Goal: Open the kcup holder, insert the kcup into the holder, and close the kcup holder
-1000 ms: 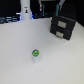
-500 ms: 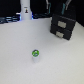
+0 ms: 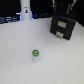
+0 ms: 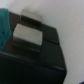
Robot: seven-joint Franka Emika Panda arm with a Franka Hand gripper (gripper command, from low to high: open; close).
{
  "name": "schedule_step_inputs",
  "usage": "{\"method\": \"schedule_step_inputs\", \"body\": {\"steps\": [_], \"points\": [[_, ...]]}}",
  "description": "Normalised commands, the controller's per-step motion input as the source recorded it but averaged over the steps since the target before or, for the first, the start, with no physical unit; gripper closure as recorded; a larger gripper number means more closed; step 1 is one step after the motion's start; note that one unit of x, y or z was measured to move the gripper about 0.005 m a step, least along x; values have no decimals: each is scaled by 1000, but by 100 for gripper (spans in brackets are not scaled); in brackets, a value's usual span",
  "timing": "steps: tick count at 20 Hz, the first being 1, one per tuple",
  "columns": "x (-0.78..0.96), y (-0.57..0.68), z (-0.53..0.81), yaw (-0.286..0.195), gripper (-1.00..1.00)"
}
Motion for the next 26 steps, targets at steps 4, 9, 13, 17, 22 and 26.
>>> {"method": "schedule_step_inputs", "body": {"steps": [4,9,13,17,22,26], "points": [[-149,554,-302,-147,-100],[-101,462,-382,-130,-100],[-110,313,-408,-104,-100],[-203,273,-391,-102,-100],[-318,112,-373,-47,-100],[-454,-7,-338,-10,-100]]}}
